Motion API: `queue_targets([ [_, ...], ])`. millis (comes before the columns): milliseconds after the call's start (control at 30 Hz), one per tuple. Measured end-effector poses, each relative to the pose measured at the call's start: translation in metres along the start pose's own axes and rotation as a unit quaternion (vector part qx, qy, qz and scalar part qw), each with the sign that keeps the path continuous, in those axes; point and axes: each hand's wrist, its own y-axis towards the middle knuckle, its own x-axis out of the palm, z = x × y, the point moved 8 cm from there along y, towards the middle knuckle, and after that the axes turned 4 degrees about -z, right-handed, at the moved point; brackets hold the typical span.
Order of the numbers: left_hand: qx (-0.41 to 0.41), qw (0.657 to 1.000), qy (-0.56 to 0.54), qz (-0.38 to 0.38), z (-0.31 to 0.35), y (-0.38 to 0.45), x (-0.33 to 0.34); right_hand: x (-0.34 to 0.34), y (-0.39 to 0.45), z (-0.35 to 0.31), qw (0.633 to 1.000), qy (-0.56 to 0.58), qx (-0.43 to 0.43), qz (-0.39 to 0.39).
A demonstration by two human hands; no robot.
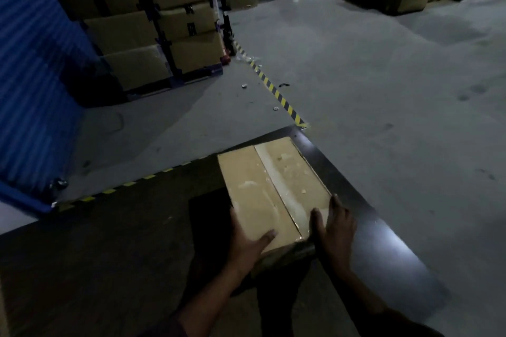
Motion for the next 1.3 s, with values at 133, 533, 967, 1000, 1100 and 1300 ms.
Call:
queue_targets([
  [133,0.015,0.999,0.021,-0.027,0.032,0.052,0.020,0.003,0.065,0.001,1.000,0.019,0.006,-0.004],
  [533,-0.006,0.997,0.083,0.002,0.050,0.153,0.045,0.038,0.190,0.006,0.993,-0.095,-0.013,-0.061],
  [967,0.149,0.918,0.367,0.010,0.089,0.149,0.056,0.078,0.162,-0.062,0.946,-0.155,-0.247,-0.145],
  [1000,0.160,0.918,0.362,0.013,0.094,0.145,0.054,0.076,0.159,-0.066,0.949,-0.139,-0.240,-0.147],
  [1100,0.199,0.924,0.325,0.036,0.110,0.133,0.044,0.068,0.140,-0.089,0.957,-0.083,-0.244,-0.134],
  [1300,0.226,0.932,0.264,0.105,0.131,0.086,-0.011,0.066,0.081,-0.160,0.952,0.004,-0.278,-0.130],
])
